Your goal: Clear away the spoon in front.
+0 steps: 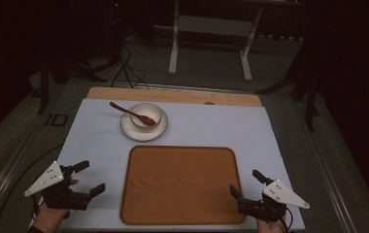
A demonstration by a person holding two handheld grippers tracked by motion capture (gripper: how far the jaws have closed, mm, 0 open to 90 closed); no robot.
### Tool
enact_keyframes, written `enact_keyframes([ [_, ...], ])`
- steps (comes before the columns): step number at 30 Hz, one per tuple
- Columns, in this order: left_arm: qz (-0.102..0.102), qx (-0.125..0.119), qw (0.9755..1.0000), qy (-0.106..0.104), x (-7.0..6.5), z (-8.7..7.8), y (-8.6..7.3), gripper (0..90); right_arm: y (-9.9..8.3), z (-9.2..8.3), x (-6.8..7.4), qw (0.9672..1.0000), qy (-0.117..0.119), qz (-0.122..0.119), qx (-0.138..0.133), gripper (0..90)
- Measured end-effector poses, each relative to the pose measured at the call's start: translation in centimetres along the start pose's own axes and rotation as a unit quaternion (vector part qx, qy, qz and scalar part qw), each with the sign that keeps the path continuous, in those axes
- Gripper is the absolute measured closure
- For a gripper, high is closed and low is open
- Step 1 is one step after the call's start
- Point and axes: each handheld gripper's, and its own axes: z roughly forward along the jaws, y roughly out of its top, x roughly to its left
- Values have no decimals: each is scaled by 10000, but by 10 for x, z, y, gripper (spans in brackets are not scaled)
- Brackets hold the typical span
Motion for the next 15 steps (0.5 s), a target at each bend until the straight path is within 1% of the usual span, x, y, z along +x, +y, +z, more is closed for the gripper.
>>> enact_keyframes([
  [2, 18, 37, 10000, -33, -1, 1, 0, 0, 0, 0, 0, 10000, -11, 1, 22, 99],
  [3, 58, 90, 9999, -59, -2, 3, -1, 0, 0, 0, 0, 10000, 2, 6, 21, 99],
  [6, 97, 105, 9999, -85, -3, 3, 0, 0, 0, -1, 1, 10000, 17, -17, 10, 99],
  [9, 123, 275, 9995, -127, -5, 5, 1, 0, 1, -2, 2, 10000, 12, -31, -41, 99],
  [10, 57, 307, 9994, -150, -5, 5, 1, 0, 1, -3, 3, 10000, 15, -59, -50, 99],
  [11, -62, 397, 9991, -158, -5, 6, 2, 0, 1, -4, 4, 10000, 11, -58, -65, 98],
  [12, -174, 511, 9983, -231, -6, 7, 3, 0, 2, -4, 4, 9999, 7, -69, -77, 99],
  [13, -194, 624, 9975, -285, -7, 8, 3, 0, 2, -5, 5, 9999, 13, -77, -91, 99],
  [14, -194, 624, 9975, -285, -7, 8, 3, 0, 2, -5, 5, 9999, 13, -77, -91, 99],
  [15, -138, 669, 9973, -258, -10, 9, 4, 0, 2, -5, 6, 9999, 9, -98, -97, 99],
])
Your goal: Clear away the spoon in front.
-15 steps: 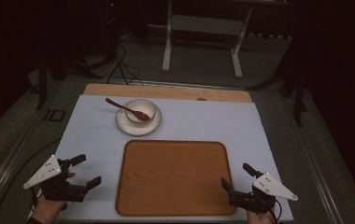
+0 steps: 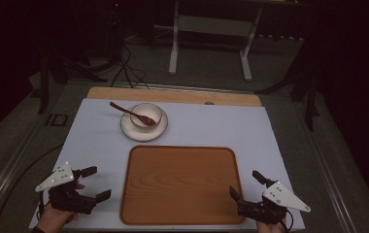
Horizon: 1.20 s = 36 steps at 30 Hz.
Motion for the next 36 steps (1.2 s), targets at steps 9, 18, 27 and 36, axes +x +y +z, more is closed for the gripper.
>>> enact_keyframes([
  [9, 506, -129, 9972, -526, -25, -2, 24, 0, 3, -2, 5, 9999, 44, -88, -114, 99],
  [18, 537, -111, 9975, -437, -24, -5, 51, 0, 5, -4, 9, 9993, 236, -131, -249, 98],
  [27, 637, -239, 9975, -182, -8, -5, 77, 12, 6, -2, 11, 9994, 228, -193, -194, 98],
  [36, 571, -256, 9980, 114, 13, 5, 99, 35, 6, -2, 13, 9993, 222, -227, -204, 98],
])
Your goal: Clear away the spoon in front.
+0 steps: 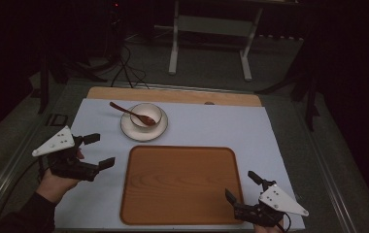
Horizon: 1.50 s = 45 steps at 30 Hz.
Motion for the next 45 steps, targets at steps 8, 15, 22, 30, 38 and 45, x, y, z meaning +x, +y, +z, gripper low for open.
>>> enact_keyframes([
  [8, -302, -100, 9984, 460, 30, 13, 14, 77, 0, 0, 0, 10000, 12, -8, 18, 98],
  [15, -541, -62, 9942, 932, 50, 29, 24, 137, 0, 2, 1, 10000, 50, -37, 45, 98],
  [22, -869, 107, 9831, 1605, 74, 50, 23, 211, -1, 3, 2, 9999, 104, -45, 89, 98],
  [30, -1567, 78, 9701, 1853, 102, 72, 5, 258, -2, 4, 2, 9998, 136, -43, 117, 98],
  [38, -2469, -236, 9465, 2065, 122, 90, -15, 299, -2, 5, 2, 9997, 169, -54, 142, 98],
  [45, -3088, -464, 9279, 2036, 133, 103, -27, 370, -3, 6, 2, 9996, 185, -22, 189, 99],
])
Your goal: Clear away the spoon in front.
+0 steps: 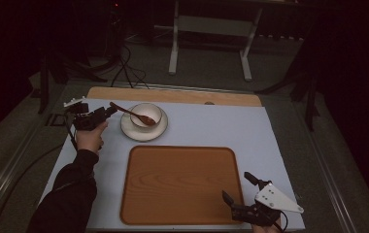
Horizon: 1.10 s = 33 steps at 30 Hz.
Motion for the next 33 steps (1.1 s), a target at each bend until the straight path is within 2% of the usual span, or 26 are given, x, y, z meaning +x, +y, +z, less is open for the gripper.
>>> enact_keyframes([
  [2, -202, -45, 9998, -72, 2, 4, -2, 383, 0, 0, 0, 10000, 5, 1, -3, 98],
  [3, -277, -53, 9996, -37, 3, 6, -3, 383, 0, 0, -1, 10000, 8, 5, -4, 98],
  [4, -277, -53, 9996, -37, 3, 6, -3, 384, 0, 0, -1, 10000, 8, 5, -4, 98],
  [9, -605, -91, 9981, -69, 8, 19, -7, 443, -1, 1, -1, 10000, 3, 35, 8, 98],
  [10, -605, -91, 9981, -69, 8, 19, -7, 449, -1, 1, -1, 10000, 3, 35, 8, 98],
  [12, -686, -104, 9976, 3, 11, 25, -9, 479, -2, 1, -2, 10000, 5, 60, 15, 99],
  [15, -954, -203, 9952, -84, 16, 28, -12, 526, -2, 2, -2, 10000, 34, 73, 31, 98],
  [18, -942, -185, 9953, -152, 16, 30, -13, 547, -2, 3, -2, 9999, 43, 92, 45, 99],
  [19, -1027, -221, 9941, -253, 16, 32, -14, 569, -3, 4, -3, 9999, 48, 109, 47, 98],
  [21, -1056, -222, 9938, -285, 15, 33, -14, 595, -3, 4, -3, 9999, 54, 111, 55, 98],
  [24, -1283, -253, 9904, -441, 16, 39, -15, 628, -3, 4, -3, 9999, 51, 115, 52, 98],
  [28, -1323, -196, 9898, -483, 16, 44, -17, 665, -3, 4, -3, 9999, 53, 122, 57, 99],
  [29, -1409, -207, 9883, -539, 16, 46, -19, 692, -3, 4, -3, 9999, 56, 122, 65, 99],
  [33, -1528, -232, 9861, -616, 13, 49, -22, 778, -3, 4, -4, 9999, 67, 128, 79, 99],
])
